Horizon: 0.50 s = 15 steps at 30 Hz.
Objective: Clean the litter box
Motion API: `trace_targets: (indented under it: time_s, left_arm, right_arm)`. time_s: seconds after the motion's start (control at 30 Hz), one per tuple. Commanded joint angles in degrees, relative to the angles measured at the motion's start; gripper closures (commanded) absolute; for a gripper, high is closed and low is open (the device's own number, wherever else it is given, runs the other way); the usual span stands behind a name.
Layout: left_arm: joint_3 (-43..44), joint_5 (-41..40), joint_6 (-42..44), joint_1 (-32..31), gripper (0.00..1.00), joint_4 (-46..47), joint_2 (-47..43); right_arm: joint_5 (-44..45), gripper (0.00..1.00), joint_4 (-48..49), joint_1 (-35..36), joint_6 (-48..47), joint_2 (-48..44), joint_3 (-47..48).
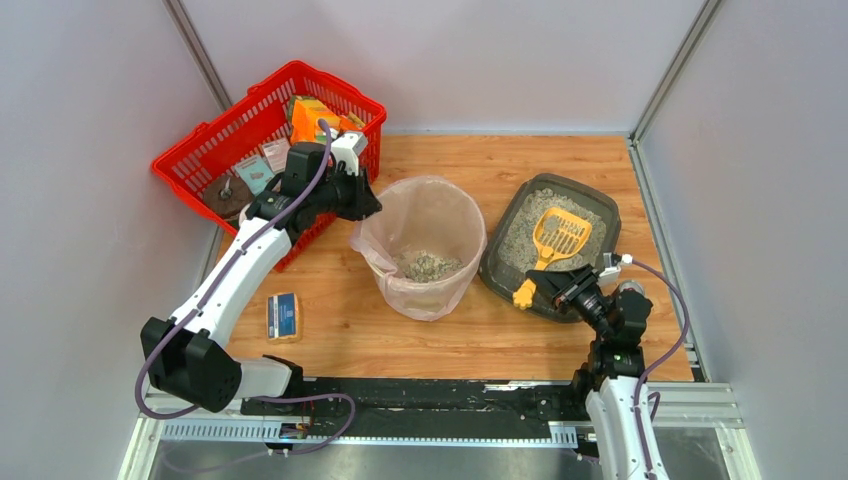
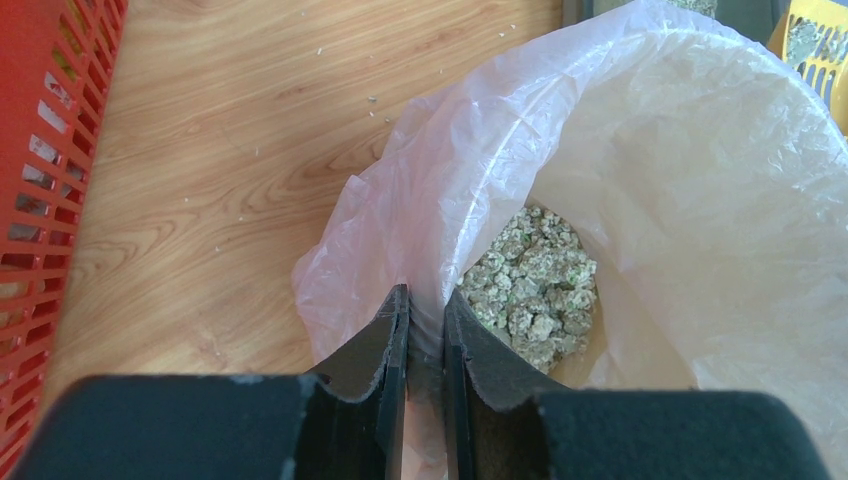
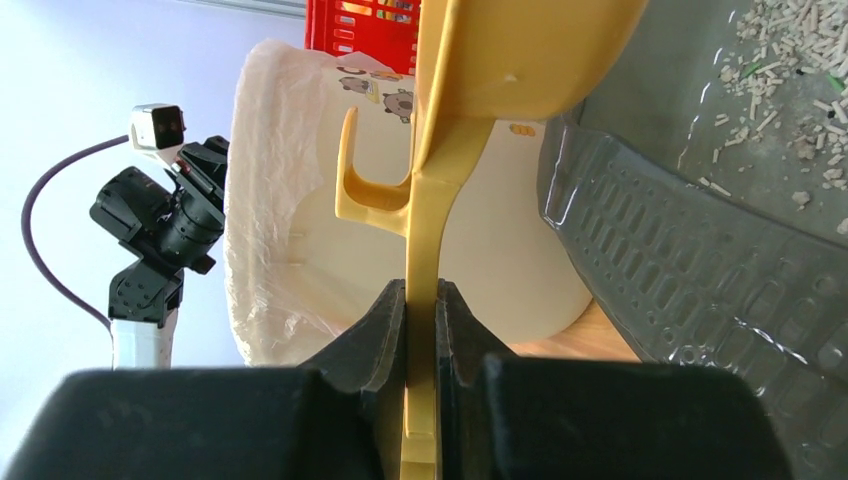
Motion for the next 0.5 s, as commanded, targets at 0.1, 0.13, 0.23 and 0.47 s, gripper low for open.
trace_targets:
  time_s: [0.1, 0.13, 0.23, 0.47]
  left_arm:
    - [3.6, 1.6, 1.3, -0.9, 1.00, -1.8, -1.2]
    - [3.8, 1.2, 1.5, -0.9, 1.00, -2.0, -1.2]
    - [4.1, 0.8, 1.7, -0.9, 1.00, -2.5, -1.6]
    - [4.3, 0.1, 2.1, -0.9, 0.83, -2.6, -2.7]
  right_arm:
    - [-0.6, 1.00, 6.2, -0.8, 3.3, 1.2, -0.6]
    - [-1.9, 1.00, 13.4, -0.7, 5.2, 1.6, -1.7]
    - [-1.5, 1.00, 0.1, -0.8, 0.1, -0.6, 1.2]
    - [-1.2, 1.00, 0.0, -1.3, 0.1, 1.3, 1.9]
